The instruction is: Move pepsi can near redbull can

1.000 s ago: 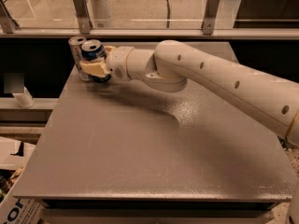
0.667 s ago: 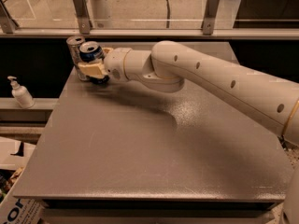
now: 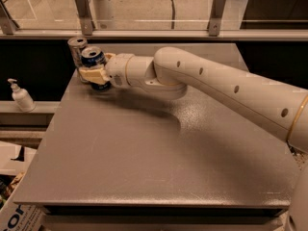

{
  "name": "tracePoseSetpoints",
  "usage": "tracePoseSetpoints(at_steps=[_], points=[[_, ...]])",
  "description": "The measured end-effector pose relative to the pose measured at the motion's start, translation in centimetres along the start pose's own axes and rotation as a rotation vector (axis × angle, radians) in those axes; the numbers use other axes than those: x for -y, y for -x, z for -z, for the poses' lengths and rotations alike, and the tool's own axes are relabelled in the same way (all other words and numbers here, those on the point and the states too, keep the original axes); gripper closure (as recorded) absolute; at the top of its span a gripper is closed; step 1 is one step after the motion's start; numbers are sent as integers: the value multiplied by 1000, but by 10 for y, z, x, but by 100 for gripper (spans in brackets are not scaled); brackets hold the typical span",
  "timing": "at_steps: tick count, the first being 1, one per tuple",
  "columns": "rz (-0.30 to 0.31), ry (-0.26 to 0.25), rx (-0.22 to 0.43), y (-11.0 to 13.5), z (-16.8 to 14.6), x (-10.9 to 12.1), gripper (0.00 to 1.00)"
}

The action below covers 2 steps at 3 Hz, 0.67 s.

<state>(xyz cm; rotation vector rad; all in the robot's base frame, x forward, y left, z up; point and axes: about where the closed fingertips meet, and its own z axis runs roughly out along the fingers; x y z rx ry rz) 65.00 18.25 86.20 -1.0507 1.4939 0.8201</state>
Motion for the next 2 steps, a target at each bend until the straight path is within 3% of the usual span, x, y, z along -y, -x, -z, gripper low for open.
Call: tracePoseSetpoints(at_steps=[1, 2], points=[[-6, -1, -2, -1, -1, -1, 82], [-6, -1, -2, 1, 0, -1, 58]])
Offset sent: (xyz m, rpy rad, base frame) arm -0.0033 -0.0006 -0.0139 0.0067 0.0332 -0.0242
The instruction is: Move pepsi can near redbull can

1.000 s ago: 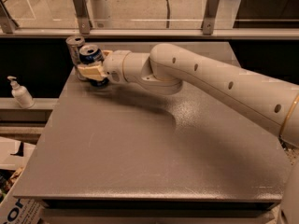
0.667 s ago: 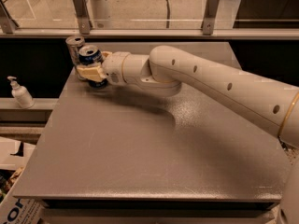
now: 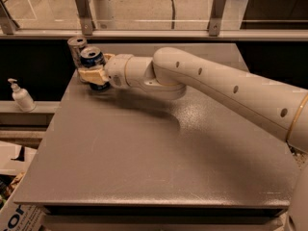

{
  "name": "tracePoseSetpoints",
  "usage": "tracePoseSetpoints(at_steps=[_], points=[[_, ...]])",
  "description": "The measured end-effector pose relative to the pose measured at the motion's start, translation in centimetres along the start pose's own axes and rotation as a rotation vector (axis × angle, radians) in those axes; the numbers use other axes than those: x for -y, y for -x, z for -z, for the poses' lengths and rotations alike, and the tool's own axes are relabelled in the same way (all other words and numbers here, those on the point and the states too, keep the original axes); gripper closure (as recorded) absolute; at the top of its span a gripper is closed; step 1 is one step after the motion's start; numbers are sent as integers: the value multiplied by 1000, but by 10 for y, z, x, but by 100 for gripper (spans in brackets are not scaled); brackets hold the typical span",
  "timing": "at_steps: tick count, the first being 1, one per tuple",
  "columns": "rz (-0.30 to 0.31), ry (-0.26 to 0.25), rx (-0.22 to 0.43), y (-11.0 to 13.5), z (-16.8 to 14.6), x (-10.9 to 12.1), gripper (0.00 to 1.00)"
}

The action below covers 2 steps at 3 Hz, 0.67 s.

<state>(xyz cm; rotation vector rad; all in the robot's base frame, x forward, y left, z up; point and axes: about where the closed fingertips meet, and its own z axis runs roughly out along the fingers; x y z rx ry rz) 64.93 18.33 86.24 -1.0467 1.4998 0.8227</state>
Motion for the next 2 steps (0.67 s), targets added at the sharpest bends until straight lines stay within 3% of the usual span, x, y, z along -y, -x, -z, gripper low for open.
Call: tracePoseSetpoints(at_steps=[2], points=[[-8, 0, -1, -3, -1, -2, 12]])
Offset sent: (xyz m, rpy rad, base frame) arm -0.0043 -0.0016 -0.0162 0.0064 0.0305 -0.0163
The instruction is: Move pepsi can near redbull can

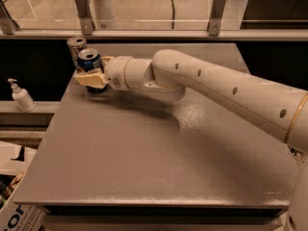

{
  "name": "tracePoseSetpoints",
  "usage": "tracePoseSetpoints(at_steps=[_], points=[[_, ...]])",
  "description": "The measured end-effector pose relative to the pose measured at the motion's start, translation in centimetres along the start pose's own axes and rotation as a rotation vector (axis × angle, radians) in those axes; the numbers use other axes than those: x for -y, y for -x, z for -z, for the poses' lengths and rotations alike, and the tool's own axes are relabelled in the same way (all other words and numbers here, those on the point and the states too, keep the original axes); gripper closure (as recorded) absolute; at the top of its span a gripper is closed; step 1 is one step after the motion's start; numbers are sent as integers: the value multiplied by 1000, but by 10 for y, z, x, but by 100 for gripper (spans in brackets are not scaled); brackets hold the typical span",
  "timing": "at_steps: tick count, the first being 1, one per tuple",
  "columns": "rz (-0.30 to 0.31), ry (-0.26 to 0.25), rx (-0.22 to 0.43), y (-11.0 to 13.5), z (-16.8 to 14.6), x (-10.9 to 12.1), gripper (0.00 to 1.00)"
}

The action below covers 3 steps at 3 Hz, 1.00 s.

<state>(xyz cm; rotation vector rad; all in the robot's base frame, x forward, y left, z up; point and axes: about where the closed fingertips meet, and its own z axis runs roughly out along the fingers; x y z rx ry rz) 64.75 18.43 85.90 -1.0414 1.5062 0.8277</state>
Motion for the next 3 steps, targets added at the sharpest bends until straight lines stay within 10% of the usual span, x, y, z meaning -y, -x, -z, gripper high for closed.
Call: tracePoseSetpoints(at_steps=[3], points=[[-3, -11, 20, -2, 25, 8, 0]])
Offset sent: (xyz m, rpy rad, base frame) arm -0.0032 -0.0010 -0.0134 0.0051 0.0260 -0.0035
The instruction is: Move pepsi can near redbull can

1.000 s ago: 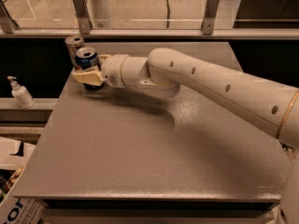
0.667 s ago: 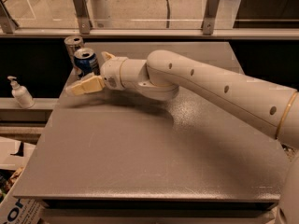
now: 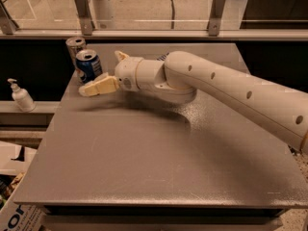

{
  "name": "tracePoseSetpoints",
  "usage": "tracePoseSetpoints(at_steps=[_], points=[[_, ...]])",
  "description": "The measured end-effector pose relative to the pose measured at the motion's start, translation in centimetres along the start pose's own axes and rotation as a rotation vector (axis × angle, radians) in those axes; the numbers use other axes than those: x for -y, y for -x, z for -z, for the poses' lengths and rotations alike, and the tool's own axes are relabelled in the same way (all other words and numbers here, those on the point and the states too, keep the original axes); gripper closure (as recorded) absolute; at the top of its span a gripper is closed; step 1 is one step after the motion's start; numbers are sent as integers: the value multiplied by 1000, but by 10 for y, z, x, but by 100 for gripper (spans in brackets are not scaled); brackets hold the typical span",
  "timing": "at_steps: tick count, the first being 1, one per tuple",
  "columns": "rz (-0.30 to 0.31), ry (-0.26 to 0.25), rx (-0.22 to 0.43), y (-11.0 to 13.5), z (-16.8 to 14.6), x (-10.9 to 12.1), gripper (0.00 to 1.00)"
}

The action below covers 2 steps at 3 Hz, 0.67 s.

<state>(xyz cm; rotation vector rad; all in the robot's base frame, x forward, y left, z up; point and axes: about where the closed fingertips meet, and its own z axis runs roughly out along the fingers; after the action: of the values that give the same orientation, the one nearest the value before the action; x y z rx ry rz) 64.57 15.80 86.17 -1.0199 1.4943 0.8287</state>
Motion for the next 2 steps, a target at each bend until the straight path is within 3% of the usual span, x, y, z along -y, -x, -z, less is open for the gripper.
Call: tracePoseSetpoints(at_steps=[2], points=[[6, -8, 7, -3, 44, 11, 0]])
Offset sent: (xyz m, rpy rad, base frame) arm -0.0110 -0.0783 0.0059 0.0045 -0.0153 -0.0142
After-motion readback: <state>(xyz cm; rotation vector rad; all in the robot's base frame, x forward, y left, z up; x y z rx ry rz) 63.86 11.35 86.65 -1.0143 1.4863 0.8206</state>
